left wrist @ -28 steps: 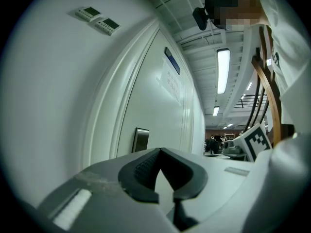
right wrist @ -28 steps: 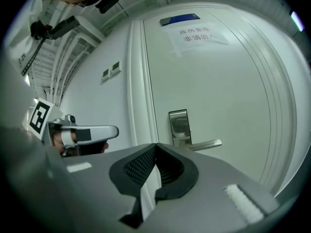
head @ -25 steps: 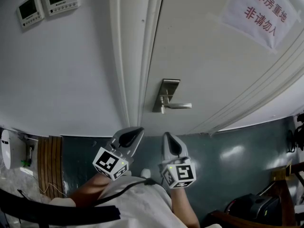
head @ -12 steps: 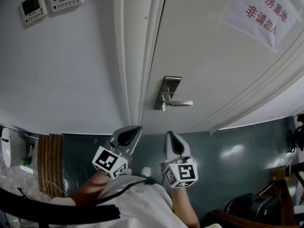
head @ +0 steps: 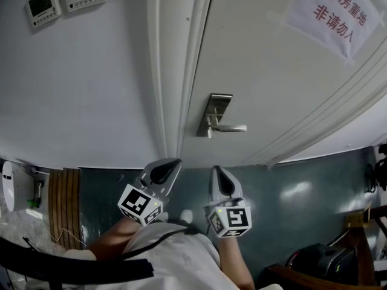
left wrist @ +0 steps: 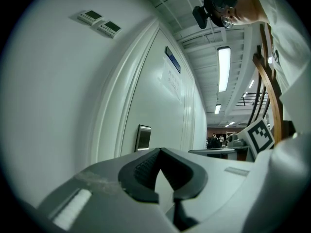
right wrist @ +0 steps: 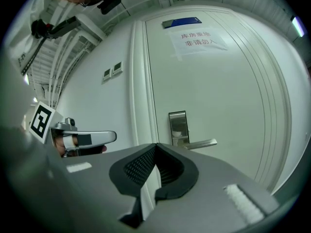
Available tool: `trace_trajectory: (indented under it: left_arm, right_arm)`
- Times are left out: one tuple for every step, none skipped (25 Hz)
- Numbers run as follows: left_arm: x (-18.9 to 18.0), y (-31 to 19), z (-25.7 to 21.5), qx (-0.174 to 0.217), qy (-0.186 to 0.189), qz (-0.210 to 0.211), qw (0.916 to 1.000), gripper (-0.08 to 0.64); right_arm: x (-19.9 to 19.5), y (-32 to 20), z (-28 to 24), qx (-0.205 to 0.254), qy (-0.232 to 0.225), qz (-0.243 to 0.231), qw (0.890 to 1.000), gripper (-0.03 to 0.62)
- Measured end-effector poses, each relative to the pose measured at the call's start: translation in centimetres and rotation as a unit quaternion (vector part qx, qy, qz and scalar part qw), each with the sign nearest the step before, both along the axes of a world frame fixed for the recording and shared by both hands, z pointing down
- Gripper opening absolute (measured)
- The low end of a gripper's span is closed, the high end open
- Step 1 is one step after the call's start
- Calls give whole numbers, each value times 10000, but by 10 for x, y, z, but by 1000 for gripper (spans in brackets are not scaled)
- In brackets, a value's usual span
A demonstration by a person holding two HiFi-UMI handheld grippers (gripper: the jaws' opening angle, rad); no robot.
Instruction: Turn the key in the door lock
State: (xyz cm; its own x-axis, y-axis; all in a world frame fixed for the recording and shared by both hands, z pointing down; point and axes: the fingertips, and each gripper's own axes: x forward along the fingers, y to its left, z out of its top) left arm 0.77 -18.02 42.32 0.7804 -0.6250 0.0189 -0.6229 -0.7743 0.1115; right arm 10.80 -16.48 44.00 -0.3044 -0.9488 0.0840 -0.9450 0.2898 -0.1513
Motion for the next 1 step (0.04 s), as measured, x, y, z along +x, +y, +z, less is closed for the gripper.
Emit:
trace_trajectory:
  left_arm:
    - [0, 0, 0, -7, 2, 4, 10000, 5]
  right_arm:
    - [0, 0, 1, -11, 15, 6, 10000, 8]
